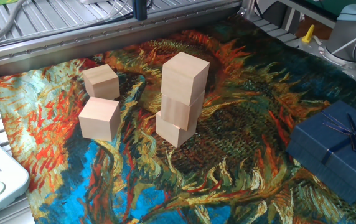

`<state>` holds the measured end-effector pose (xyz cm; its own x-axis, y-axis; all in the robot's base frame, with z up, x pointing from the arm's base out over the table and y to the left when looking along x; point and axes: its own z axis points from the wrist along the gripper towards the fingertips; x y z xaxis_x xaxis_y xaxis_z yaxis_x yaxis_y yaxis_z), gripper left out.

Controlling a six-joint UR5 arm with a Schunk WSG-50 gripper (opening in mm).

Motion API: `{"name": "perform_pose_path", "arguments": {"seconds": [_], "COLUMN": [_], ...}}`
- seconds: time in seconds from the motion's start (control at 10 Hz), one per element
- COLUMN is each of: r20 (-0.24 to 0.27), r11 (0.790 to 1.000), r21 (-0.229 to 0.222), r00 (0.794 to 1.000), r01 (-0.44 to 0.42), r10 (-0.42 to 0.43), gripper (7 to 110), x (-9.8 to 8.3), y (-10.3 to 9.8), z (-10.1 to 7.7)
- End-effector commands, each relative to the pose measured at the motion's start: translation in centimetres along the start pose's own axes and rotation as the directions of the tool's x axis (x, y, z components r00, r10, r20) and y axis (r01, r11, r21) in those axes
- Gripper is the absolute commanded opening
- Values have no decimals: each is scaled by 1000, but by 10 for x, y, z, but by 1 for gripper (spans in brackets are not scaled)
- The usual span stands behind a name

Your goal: Stack the blocks in a vertical line of five

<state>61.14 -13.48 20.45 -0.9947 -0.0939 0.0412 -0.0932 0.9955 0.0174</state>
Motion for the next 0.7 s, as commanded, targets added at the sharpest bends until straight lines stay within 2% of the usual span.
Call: {"name": "perform_pose_path", "arguments": {"seconds": [0.0,0.3,0.4,0.6], "r20": [22,11,5,8], "r11": [1000,1000,1000,1000], "r21": [-6,0,-19,24], "r00": [1000,1000,1000,1000], "r01": [16,14,1,18], "r10": [-16,-14,-1,-18], "gripper": [7,7,7,7], "x": [-4,0,-1,-8], "y": [-10,-15,-11,-19], "z": [-5,-6,-5,-5]}}
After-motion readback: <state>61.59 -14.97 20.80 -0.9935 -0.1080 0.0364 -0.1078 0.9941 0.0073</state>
